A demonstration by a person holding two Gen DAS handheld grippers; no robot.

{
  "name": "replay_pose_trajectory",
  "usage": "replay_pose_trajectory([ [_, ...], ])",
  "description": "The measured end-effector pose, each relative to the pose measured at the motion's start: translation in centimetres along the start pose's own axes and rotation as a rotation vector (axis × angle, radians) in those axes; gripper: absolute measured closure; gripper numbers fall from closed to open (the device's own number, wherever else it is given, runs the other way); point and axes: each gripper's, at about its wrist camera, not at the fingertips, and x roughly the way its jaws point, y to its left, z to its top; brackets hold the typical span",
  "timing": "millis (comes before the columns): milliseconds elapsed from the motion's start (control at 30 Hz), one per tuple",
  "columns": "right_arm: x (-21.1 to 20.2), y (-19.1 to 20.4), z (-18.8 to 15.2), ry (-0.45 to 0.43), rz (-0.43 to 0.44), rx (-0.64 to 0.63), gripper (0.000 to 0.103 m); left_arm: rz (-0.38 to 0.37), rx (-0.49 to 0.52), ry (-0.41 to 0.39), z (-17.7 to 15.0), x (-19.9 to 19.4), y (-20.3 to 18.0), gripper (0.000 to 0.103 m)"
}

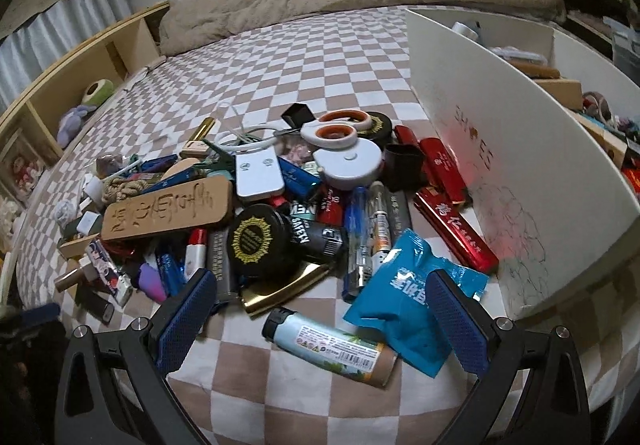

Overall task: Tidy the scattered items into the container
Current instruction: 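Move both open tools back from the box toward the pile, then lower the right tool toward the white-and-orange lighter near the pile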

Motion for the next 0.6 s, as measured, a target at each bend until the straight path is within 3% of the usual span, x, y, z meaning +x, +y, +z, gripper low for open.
replay_pose_trajectory([
  [333, 0.6, -0.3, -0.6, 0.017, -0.003, 0.001, 0.000, 0.041, -0.023, 0.077, -0.2, 3.6, 0.8, 0.000],
  [600, 1.0, -0.8, -1.4, -0.025, -0.072, 0.064, 0.000, 0.052, 0.042, 0.118, -0.5, 4.8, 0.8, 0.000],
])
